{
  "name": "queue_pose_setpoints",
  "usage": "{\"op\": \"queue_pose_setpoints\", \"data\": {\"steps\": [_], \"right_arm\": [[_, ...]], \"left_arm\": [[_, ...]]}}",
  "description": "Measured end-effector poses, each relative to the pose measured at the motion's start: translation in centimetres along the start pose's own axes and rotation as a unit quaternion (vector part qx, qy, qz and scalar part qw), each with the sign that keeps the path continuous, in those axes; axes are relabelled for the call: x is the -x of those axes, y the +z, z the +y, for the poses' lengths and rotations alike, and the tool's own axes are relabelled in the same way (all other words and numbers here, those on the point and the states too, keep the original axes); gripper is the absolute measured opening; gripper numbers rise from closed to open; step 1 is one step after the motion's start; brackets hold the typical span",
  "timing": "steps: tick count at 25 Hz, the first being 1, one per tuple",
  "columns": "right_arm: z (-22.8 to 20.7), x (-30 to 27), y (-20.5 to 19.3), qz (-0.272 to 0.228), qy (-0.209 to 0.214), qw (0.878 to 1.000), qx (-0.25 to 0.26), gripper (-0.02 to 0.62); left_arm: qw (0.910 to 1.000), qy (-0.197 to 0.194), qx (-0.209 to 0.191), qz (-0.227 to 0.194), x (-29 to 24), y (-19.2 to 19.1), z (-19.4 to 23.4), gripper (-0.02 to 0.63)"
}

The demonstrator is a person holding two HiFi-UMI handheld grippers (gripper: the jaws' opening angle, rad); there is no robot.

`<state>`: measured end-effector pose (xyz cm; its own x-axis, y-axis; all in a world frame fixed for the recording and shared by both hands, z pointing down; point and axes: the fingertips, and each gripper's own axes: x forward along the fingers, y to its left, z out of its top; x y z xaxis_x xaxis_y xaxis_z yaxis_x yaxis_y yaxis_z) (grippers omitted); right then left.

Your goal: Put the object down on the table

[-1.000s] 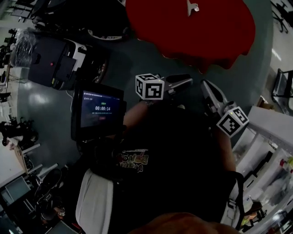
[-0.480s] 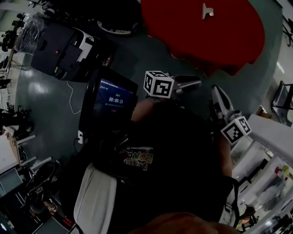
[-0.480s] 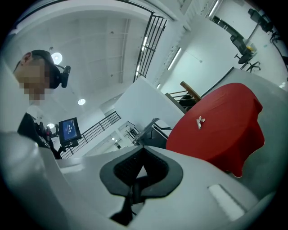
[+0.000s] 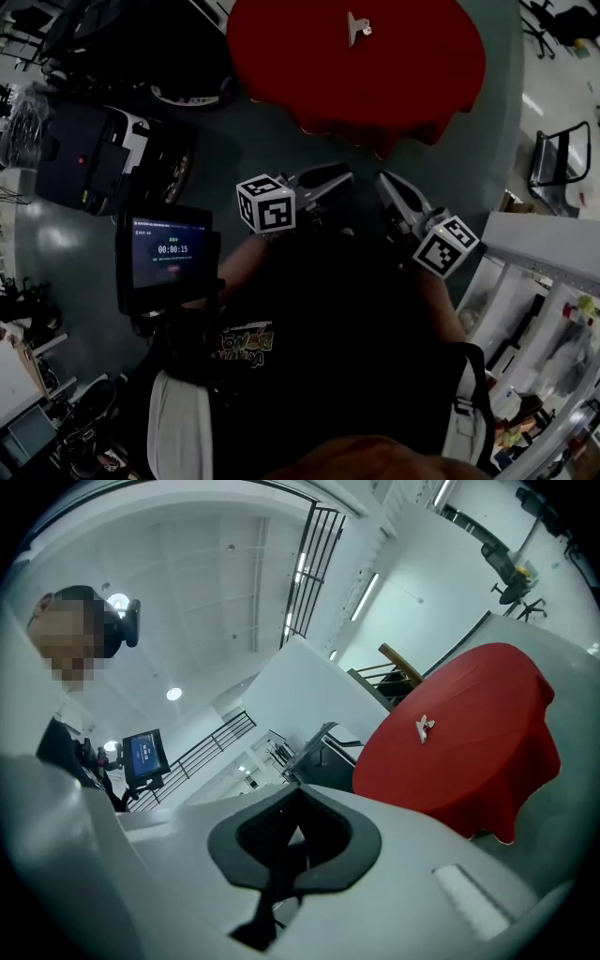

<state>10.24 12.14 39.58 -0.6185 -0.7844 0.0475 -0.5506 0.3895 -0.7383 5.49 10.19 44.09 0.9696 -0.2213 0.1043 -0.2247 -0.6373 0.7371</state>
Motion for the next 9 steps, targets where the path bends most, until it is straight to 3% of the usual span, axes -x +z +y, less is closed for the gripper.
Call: {"op": "queue_pose_setpoints", "data": {"steps": [9], "right_arm": [[-0.7, 0.1, 1.1, -0.002, 0.0, 1.0, -0.014, 0.002]], "left_arm": [[0.999, 0.02, 0.038, -0.014, -0.2, 0.8, 1.3, 0.106]]}}
